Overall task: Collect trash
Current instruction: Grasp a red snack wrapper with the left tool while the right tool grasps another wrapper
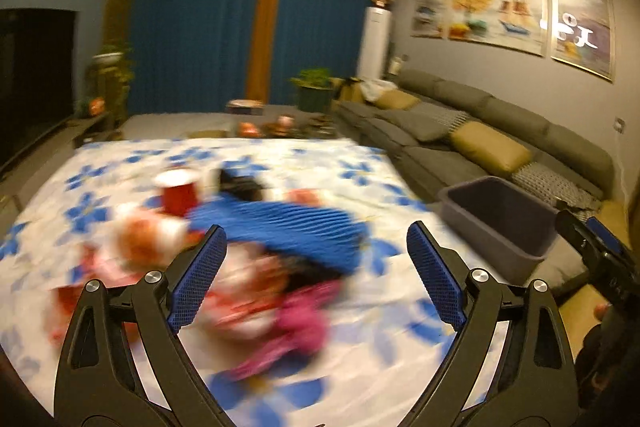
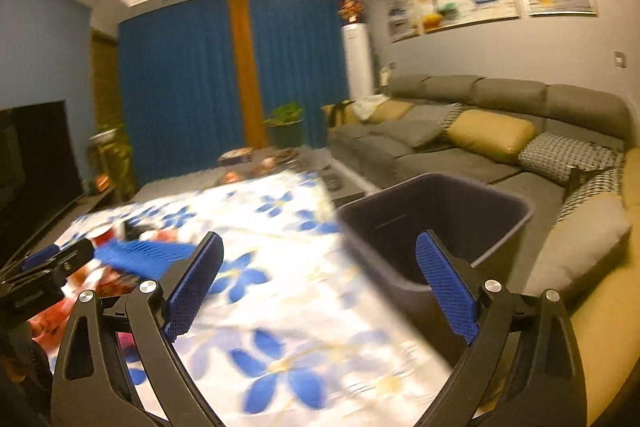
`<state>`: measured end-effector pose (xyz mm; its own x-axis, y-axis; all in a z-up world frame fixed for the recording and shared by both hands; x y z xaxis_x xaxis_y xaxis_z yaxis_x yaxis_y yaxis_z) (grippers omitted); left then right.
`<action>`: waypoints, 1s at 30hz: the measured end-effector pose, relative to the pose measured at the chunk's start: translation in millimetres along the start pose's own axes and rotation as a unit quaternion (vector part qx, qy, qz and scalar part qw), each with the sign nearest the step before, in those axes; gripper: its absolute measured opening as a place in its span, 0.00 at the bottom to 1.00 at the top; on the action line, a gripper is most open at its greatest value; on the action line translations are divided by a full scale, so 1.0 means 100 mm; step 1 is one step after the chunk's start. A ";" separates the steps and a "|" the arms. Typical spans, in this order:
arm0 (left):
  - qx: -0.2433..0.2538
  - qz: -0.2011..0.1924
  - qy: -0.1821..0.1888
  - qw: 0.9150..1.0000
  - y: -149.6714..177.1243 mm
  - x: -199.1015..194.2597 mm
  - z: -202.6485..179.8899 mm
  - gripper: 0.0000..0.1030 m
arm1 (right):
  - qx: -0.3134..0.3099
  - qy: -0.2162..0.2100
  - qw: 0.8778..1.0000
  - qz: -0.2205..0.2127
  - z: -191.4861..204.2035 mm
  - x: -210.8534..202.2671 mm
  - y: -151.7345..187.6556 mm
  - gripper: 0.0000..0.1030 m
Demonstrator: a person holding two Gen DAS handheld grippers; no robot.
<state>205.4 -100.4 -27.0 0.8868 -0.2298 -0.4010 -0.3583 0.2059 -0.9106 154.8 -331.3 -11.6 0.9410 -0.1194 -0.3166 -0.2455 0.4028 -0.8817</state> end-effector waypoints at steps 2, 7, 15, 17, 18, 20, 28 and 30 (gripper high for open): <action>-0.006 0.000 -0.036 0.999 0.13 -0.16 0.32 0.87 | -0.009 -0.016 1.000 0.012 0.20 0.00 0.11 0.91; -0.023 0.010 -0.091 0.996 0.39 -0.44 0.86 0.87 | -0.026 -0.053 0.998 0.038 0.71 0.01 0.39 0.91; -0.041 0.022 -0.118 0.992 0.64 -0.60 1.25 0.87 | -0.065 -0.100 0.989 0.089 1.41 0.10 0.88 0.83; -0.042 0.024 -0.120 0.992 0.67 -0.60 1.30 0.86 | -0.077 -0.107 0.986 0.104 1.57 0.16 1.00 0.77; -0.042 0.024 -0.120 0.992 0.68 -0.61 1.32 0.86 | -0.081 -0.111 0.984 0.113 1.65 0.20 1.06 0.74; -0.044 0.025 -0.119 0.992 0.71 -0.60 1.37 0.84 | -0.082 -0.116 0.981 0.129 1.75 0.28 1.15 0.71; -0.043 0.028 -0.118 0.992 0.76 -0.57 1.46 0.80 | -0.086 -0.121 0.973 0.174 2.02 0.58 1.40 0.46; -0.044 0.031 -0.113 0.992 0.78 -0.53 1.47 0.79 | -0.088 -0.122 0.971 0.185 2.05 0.63 1.46 0.38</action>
<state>173.1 67.8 -61.7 0.9015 0.0022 -0.4329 -0.4297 0.1259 -0.8942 226.2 -93.8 -88.6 0.8025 0.2317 -0.5499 -0.5935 0.2140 -0.7759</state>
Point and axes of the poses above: each gripper's, at about its wrist camera, not at the fingertips, and x roughly the way its jaws point, z to its left, y to its underside, the point moved 10 cm from there along x, roughly the way its jaws point, and after that the axes turned 14 degrees about x, right-handed, at the moved point
